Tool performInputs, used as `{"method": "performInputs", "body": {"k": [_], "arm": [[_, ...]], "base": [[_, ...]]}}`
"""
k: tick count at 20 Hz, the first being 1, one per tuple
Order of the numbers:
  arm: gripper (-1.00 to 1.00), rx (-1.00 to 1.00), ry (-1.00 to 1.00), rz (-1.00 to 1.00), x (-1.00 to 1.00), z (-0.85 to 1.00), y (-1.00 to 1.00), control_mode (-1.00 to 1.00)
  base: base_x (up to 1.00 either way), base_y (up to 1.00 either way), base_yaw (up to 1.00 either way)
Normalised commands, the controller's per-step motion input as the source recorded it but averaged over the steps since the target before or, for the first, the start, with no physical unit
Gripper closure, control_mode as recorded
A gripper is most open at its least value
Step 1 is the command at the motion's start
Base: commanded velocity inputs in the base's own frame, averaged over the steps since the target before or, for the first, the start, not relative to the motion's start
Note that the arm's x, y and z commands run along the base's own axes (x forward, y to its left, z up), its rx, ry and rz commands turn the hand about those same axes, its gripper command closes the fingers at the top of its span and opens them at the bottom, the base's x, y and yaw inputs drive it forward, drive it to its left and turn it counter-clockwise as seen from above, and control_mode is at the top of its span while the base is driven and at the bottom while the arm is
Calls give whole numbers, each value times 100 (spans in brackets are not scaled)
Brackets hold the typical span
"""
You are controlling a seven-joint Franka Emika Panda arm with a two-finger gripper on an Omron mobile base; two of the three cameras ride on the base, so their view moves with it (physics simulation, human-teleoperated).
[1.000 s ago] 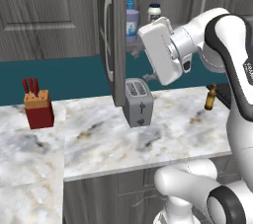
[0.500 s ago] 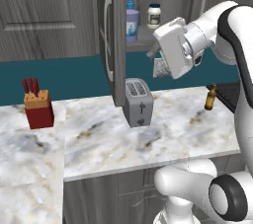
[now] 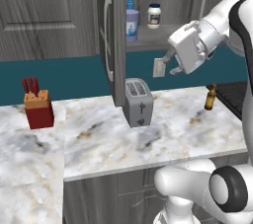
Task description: Pick the soap dispenser and soap dispenser from the cabinet and place them on the counter.
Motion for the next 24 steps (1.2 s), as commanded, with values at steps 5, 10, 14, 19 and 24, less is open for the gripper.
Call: {"method": "performInputs", "body": {"k": [5,10,14,19,24], "arm": [[-100,-14,-19,5,-22,-10,-13,-100],[-100,-11,-25,7,-16,-10,-16,-100],[-100,-11,-25,7,-9,-14,-19,-100],[-100,-15,-17,3,-1,-9,-16,-100],[-100,-18,-2,-1,4,1,-9,-100]], "base": [[0,0,0],[0,0,0],[0,0,0],[0,0,0],[0,0,0]]}}
